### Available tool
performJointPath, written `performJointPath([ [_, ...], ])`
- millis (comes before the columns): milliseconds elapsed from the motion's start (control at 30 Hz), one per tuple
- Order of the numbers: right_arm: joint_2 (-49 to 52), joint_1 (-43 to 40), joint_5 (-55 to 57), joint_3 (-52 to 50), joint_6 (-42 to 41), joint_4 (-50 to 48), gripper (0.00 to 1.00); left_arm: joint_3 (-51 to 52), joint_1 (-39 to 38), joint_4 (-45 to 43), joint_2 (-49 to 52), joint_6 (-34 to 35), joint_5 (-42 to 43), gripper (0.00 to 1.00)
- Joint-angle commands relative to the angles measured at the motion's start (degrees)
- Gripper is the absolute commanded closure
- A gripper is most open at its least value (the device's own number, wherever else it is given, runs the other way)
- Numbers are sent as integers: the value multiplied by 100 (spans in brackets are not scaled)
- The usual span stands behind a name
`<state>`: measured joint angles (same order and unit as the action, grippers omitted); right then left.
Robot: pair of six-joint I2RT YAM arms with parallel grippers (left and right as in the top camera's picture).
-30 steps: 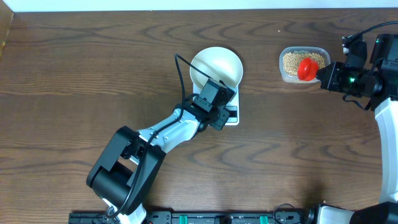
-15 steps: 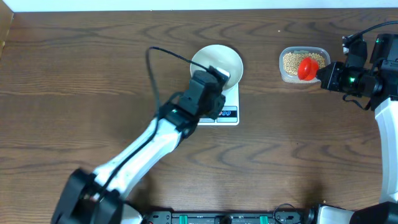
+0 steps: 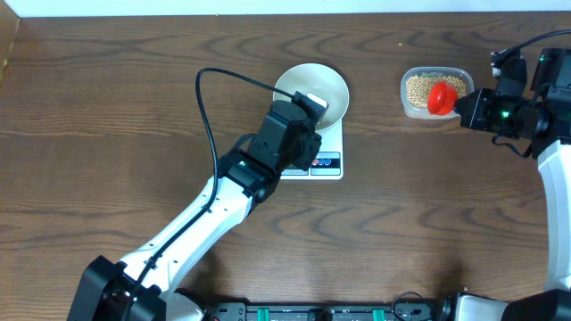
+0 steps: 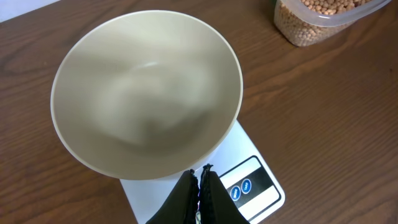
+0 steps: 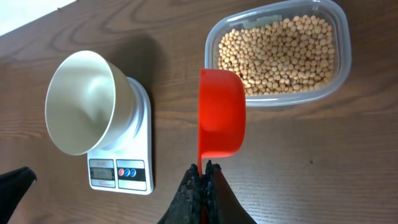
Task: Scoop item into bowl and weigh 50g on scale
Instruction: 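Pull the left gripper back from the scale buttons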
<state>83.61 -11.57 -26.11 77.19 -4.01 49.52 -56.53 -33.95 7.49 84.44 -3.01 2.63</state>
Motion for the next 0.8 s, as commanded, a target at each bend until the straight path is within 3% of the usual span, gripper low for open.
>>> performJointPath([
  [0, -87, -44, -33, 103, 90, -94, 99, 9, 57, -2, -2, 7, -151, 93],
  [167, -87, -44, -33, 103, 90, -275, 99, 9, 162, -66, -2, 24, -656, 92],
  [767, -87, -44, 278, 103, -20, -986, 99, 9, 219, 881, -271, 199, -557, 92],
])
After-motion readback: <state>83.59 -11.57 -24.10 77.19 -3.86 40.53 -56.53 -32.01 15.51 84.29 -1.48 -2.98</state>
